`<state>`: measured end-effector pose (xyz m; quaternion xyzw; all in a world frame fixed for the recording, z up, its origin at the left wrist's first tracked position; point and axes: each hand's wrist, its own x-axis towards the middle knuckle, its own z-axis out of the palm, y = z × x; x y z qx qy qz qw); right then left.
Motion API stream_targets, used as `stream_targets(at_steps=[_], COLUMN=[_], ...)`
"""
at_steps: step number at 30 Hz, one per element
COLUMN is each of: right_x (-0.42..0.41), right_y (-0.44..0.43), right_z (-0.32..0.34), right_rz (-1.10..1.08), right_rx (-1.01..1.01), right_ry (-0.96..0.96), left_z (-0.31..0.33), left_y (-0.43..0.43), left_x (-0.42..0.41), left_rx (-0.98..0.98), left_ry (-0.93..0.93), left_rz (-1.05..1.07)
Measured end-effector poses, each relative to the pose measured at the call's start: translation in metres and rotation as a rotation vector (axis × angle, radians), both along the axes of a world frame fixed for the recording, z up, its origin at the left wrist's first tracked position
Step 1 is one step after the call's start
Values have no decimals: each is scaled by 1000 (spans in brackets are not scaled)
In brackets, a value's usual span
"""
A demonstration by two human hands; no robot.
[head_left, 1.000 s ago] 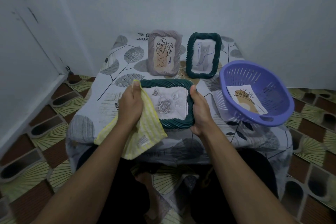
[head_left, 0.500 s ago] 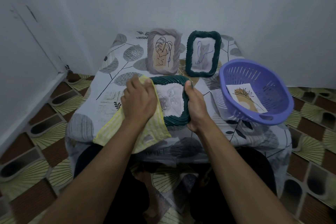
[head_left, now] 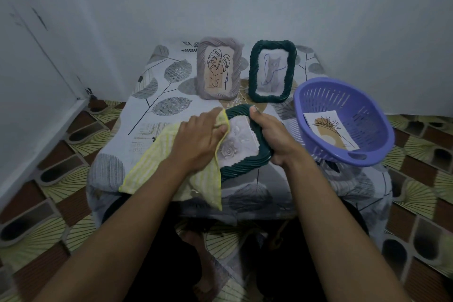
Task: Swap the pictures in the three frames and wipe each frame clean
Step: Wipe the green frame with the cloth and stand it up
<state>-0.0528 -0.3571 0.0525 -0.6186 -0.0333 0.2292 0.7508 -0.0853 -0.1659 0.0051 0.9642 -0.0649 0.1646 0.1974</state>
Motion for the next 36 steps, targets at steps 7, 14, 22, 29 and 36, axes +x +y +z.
stream_targets(at_steps=[7, 14, 22, 29, 36], right_x=[10, -12, -22, -28, -15], right_y=[-11, 27, 35, 40, 20], right_z=[1, -22, -22, -30, -20], right_rz=[-123, -335, -373, -357, -438], right_rx=[253, 401, 133, 29, 77], right_ry=[100, 54, -98, -144, -127], left_z=[5, 15, 27, 27, -16], left_y=[5, -25, -38, -33, -16], left_x=[1, 3, -3, 5, -22], left_rx=[-282, -509, -320, 24, 76], left_ry=[22, -11, 15, 8, 50], left_rz=[189, 478, 440, 125, -207])
